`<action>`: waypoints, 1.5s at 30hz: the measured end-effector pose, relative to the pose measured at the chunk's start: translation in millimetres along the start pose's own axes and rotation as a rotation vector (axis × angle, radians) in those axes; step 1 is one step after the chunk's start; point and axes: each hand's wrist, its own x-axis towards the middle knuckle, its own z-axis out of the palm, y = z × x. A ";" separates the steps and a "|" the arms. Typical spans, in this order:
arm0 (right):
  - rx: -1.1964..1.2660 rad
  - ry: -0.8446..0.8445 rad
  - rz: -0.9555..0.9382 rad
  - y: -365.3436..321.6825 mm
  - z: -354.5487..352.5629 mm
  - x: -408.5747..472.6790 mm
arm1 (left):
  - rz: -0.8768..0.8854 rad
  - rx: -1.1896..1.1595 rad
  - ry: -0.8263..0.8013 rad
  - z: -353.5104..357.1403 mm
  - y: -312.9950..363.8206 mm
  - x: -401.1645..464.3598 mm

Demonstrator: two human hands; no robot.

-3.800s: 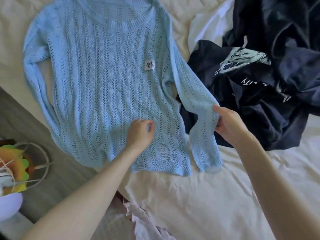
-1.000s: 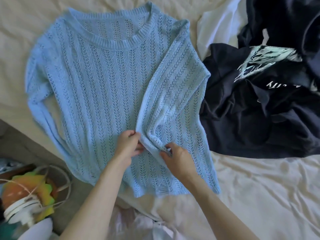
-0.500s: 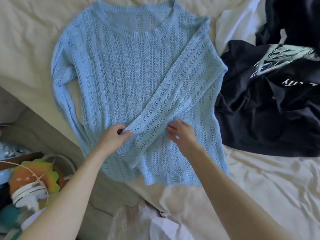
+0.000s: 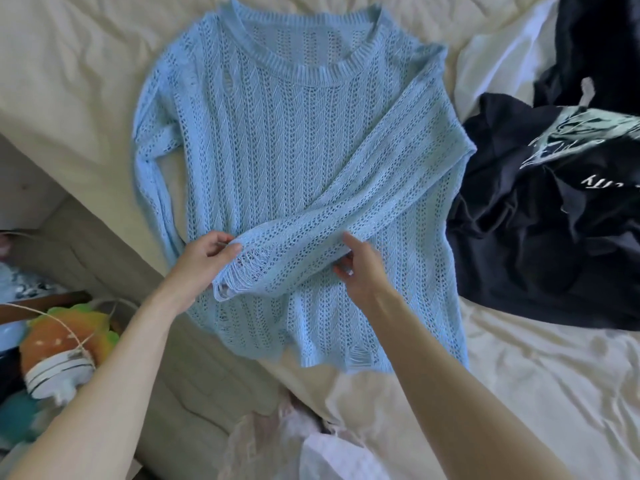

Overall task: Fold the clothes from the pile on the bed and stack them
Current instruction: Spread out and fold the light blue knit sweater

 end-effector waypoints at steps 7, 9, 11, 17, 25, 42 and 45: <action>-0.211 -0.135 0.022 38.9 11.2 -22.2 | -0.121 0.081 -0.043 8.8 -8.9 -7.0; -0.183 -0.107 -0.073 46.4 13.3 -27.4 | 0.006 0.056 0.032 8.9 -6.7 -14.1; -0.153 -0.105 -0.194 53.7 13.0 -32.4 | 0.132 -0.013 0.114 5.5 -5.7 -23.5; -0.262 -0.114 -0.065 70.4 5.1 -35.8 | 0.067 -0.008 0.221 18.1 -26.2 -37.8; -1.025 0.073 -0.386 68.8 -10.2 -36.4 | -0.128 0.211 0.215 14.8 -32.3 -24.1; -1.811 -0.070 -0.776 48.9 121.6 -15.1 | -0.071 0.067 0.385 -110.9 -34.0 45.5; -1.822 -0.030 -0.740 57.4 147.4 -2.4 | -0.035 0.071 0.287 -121.0 -29.9 71.4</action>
